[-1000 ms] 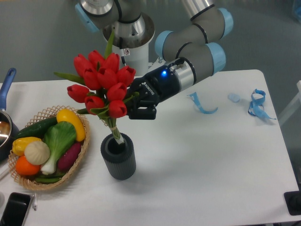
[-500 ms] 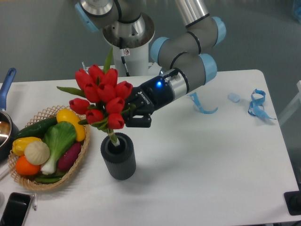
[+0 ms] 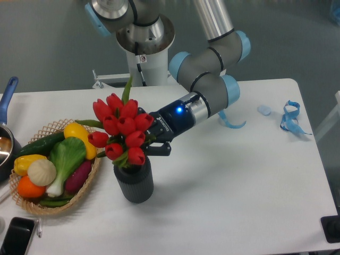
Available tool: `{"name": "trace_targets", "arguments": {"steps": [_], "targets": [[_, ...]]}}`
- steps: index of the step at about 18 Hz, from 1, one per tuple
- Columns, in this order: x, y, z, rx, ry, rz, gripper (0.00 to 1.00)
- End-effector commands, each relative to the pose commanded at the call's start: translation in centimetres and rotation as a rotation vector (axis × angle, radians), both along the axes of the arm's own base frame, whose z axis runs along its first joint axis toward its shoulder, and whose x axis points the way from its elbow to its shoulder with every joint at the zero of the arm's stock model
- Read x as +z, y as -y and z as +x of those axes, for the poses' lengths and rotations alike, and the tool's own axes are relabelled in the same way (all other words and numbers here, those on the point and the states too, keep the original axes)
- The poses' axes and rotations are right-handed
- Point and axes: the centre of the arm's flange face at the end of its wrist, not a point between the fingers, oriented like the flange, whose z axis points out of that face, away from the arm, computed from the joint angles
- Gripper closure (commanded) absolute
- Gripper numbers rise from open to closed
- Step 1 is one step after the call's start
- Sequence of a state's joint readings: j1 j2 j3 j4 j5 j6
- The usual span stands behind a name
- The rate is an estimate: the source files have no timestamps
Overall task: Insert the flowers into the vase
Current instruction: 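Lower the tulip stems into the vase opening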
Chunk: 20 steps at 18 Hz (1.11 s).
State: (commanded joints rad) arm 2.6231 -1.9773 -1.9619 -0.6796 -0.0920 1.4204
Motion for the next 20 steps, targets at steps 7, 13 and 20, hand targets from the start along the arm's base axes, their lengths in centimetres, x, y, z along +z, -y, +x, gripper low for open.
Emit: {"name": "trace_targets", "arguments": {"steps": [7,13,20], "targets": [[-1.6,0.2,0.0,0.004,0.025,-0.016,0.80],[-3.4,0.7,-0.1,0.016,0.025,-0.074,0.80],[-5.5,0.9,0.3,0.019,-0.010,-0.087,0.78]]}}
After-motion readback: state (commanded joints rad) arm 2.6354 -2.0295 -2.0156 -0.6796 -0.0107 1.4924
